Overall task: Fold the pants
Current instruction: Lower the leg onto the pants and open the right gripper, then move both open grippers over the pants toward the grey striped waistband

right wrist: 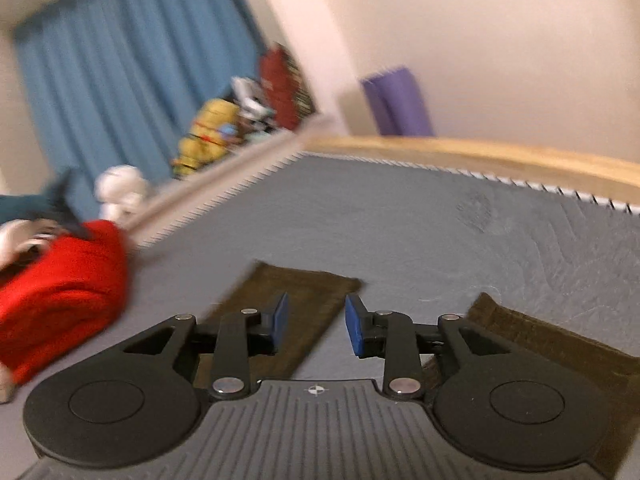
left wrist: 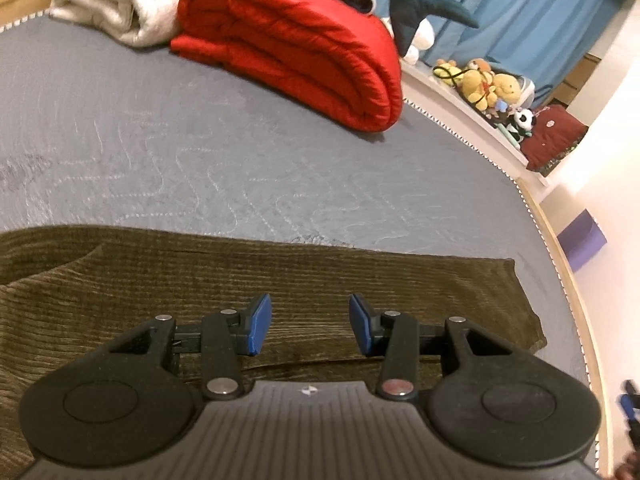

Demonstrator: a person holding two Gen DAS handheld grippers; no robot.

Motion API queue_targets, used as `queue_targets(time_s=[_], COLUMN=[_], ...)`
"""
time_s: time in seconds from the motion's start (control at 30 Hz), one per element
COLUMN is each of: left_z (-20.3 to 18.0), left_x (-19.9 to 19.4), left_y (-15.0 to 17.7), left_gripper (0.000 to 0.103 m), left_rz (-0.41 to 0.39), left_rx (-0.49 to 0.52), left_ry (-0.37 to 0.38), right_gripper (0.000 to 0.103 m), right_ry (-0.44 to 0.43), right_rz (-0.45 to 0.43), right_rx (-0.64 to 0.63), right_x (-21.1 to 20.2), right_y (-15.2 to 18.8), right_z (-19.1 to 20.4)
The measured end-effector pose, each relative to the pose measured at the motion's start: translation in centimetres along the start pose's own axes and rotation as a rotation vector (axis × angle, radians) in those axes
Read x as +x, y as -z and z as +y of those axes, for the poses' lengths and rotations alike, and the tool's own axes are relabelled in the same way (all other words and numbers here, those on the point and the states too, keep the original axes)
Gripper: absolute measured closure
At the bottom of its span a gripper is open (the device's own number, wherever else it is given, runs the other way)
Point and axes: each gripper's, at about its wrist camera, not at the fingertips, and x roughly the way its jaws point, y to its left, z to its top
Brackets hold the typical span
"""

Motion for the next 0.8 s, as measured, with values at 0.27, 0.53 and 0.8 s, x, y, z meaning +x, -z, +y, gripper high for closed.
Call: queue_targets(time_s=[0.27,0.53,0.8], left_z=[-1.8,-0.9,4.5], left_x=[-6.1,-12.1,-13.2], left_y=[1.9,4.0,8.9], left_gripper=[0.073,0.074,0.074], left_rz=[-0.09,-0.103,-0.123], left_rx=[0.109,0.276,0.442], left_ry=[0.009,0.008,-0.022], right_gripper=[0.055,0.053,0.033], right_ry=[-0.231,-0.307,-0.388], right_rz=[-0.071,0.036,0.005], right_rx=[-0.096,-0.123,-0.355], right_x=[-13.0,-14.9,-15.6], right_y=[0.8,3.3,4.9], right_z=[3.7,3.9,5.9])
